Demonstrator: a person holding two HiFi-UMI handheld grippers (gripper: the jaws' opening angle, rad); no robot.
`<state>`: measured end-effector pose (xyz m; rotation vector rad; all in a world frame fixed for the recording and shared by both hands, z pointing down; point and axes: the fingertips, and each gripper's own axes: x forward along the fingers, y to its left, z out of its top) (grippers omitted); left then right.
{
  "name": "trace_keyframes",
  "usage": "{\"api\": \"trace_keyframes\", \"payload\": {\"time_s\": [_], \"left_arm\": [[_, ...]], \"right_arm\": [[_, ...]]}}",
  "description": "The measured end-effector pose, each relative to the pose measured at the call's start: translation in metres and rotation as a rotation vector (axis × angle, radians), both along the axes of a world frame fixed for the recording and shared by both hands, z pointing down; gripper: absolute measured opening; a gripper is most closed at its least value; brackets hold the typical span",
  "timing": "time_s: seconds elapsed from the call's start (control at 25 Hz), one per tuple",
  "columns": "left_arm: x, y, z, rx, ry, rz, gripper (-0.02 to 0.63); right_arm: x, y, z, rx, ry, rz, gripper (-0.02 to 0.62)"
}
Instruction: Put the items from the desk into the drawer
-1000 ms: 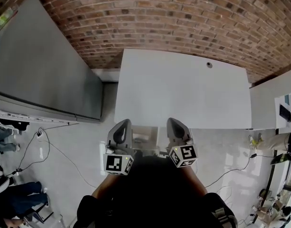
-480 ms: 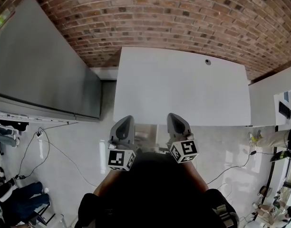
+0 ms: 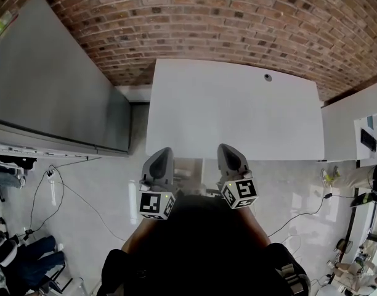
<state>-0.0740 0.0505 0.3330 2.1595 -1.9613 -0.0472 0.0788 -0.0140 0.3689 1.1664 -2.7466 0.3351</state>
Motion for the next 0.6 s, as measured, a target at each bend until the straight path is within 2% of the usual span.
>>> {"api": "trace_keyframes", "payload": {"time_s": [0.6], "left_arm": [[-0.0021,0.0075,0.0015,0.002,0.005,-0.006,0.001]], "right_arm": [[0.0003,0.0060,0.0005,0.005,0.003,0.002,-0.003]]}}
